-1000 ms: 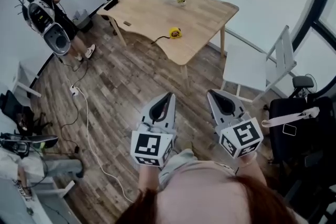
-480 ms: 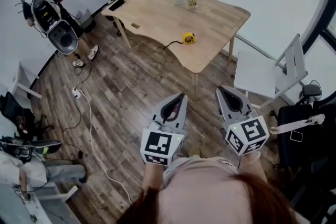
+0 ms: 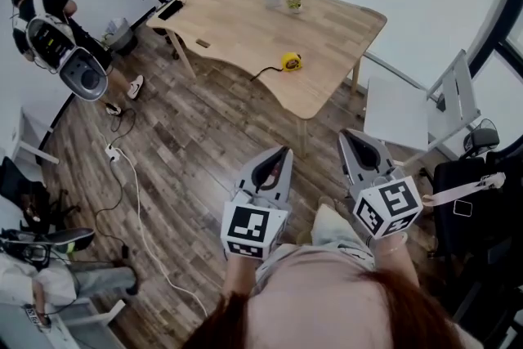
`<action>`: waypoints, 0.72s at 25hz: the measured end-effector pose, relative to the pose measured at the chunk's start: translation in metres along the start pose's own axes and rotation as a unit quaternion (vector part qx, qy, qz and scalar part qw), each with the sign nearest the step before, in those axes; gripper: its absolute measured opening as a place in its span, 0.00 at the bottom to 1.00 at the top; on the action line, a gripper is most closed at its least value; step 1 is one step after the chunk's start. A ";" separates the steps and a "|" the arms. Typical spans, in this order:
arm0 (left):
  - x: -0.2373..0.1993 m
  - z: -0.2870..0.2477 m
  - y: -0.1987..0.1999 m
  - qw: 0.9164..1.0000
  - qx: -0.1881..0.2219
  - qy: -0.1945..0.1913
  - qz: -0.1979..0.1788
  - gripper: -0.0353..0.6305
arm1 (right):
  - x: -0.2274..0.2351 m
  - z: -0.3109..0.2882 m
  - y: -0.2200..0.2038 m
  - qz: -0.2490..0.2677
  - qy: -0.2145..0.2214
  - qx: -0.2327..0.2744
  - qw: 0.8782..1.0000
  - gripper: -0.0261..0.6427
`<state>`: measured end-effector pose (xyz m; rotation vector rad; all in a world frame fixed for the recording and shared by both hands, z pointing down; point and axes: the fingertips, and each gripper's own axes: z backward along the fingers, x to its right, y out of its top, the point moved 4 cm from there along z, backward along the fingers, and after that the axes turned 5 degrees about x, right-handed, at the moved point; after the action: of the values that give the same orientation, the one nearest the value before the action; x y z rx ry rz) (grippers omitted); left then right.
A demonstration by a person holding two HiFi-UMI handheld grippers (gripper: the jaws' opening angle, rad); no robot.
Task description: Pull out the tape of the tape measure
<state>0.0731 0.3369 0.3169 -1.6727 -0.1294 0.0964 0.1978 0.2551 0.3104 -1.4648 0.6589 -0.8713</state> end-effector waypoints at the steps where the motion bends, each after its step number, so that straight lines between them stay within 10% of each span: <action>1: -0.002 -0.003 -0.001 1.000 -0.001 0.000 0.001 0.06 | 0.003 -0.003 -0.001 -0.004 0.001 0.000 1.000 0.04; 18: -0.066 -0.119 0.006 1.000 -0.011 0.015 0.007 0.06 | 0.074 -0.113 0.002 -0.010 0.027 -0.019 0.999 0.04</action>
<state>0.0248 0.2097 0.3227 -1.6971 -0.0962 0.0811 0.1448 0.1307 0.3146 -1.4886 0.7056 -0.9203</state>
